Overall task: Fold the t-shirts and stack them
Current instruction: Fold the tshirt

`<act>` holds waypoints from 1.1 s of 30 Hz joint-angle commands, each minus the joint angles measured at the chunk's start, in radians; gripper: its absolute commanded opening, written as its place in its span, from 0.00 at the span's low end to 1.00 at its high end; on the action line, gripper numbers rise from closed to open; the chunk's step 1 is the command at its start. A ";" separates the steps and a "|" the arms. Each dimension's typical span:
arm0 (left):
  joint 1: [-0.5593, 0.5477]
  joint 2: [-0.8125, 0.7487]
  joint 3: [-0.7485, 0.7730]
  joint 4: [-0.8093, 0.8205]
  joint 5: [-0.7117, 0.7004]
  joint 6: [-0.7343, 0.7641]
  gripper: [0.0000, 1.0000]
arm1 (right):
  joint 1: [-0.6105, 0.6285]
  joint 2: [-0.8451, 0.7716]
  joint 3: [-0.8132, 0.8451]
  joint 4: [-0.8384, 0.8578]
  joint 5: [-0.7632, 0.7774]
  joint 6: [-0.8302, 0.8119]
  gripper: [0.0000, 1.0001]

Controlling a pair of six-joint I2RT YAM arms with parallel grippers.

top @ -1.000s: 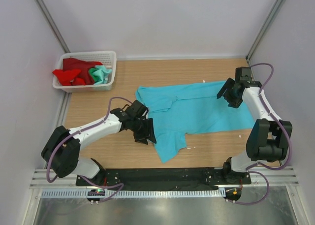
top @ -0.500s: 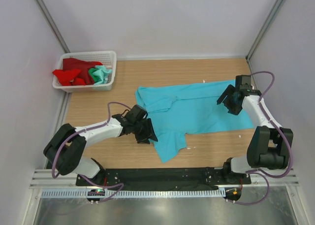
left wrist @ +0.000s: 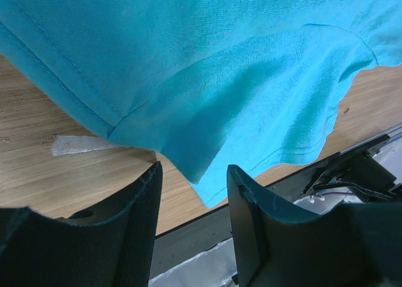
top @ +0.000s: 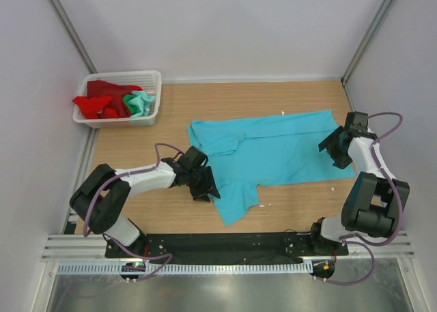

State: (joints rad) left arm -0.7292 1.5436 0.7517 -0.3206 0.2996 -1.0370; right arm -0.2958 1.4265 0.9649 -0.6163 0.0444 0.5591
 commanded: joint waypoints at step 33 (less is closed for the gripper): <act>-0.003 0.013 0.167 -0.146 0.035 0.149 0.00 | -0.252 0.147 -0.064 0.176 0.123 0.022 0.52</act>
State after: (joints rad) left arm -0.7307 1.6077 0.8806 -0.4294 0.3161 -0.9218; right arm -0.5423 1.5696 0.8623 -0.4835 0.1471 0.5835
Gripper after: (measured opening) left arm 0.006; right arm 0.521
